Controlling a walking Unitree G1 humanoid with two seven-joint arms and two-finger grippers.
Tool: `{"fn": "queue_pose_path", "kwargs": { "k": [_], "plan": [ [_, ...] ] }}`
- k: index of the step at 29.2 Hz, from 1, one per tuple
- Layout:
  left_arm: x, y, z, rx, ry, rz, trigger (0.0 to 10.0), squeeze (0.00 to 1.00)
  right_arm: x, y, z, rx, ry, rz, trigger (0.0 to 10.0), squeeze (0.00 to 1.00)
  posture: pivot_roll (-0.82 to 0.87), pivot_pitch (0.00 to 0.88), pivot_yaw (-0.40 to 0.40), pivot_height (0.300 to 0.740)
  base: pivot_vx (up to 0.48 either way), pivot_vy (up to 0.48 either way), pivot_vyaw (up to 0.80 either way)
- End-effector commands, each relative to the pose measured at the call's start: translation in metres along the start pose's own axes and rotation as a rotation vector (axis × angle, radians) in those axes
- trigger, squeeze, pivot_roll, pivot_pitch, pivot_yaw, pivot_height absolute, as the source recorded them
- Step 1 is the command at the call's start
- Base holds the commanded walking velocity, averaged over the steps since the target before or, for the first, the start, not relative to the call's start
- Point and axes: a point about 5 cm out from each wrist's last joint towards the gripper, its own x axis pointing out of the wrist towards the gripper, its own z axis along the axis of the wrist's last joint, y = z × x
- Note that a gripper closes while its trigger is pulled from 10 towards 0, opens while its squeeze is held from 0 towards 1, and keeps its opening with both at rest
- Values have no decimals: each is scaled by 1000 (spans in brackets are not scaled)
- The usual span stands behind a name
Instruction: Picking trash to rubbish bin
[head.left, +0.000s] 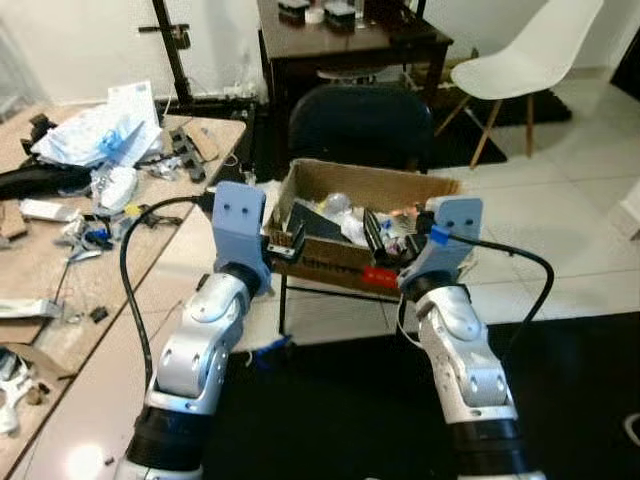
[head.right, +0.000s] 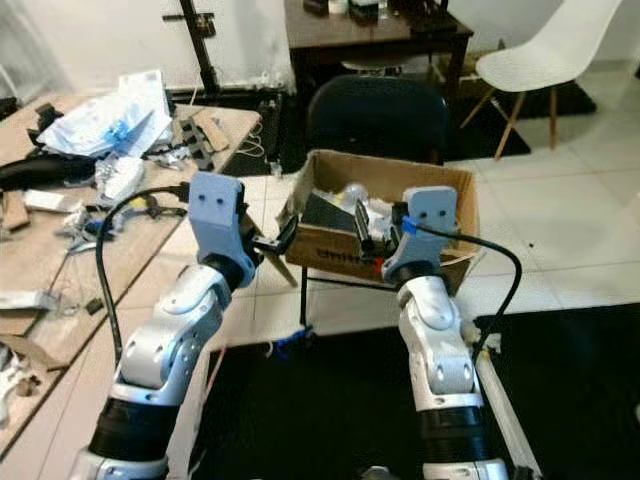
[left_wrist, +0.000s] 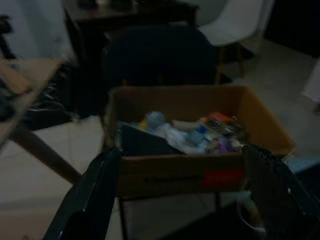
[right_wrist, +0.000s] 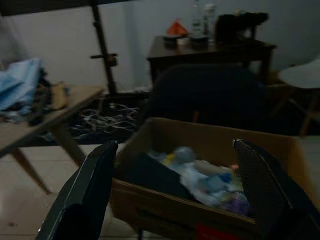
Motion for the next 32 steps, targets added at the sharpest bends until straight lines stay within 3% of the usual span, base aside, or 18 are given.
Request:
{"fn": "queue_pose_path", "kwargs": {
  "k": [1, 21, 23, 32],
  "plan": [
    [-1, 3, -3, 21, 24, 6, 10000, 0, -2, 2, -2, 11, 9, 2, 10000, 0, 31, 139, 32, 740, 0, 0, 0],
    [1, 9, -5, 27, 34, 48, 10000, 0, -1, 1, -3, -5, 22, 2, 10000, 0, 27, 134, 33, 740, 0, 0, 0],
    [1, 11, -5, 32, 40, 72, 10000, 0, 0, 1, -4, -57, 37, 15, 10000, 0, 27, 134, 33, 740, 0, 0, 800],
    [1, 22, -8, 51, 42, 172, 10000, 0, 1, 3, -4, -82, 41, 38, 10000, 0, 18, 125, 24, 740, 0, 0, 800]
  ]
}}
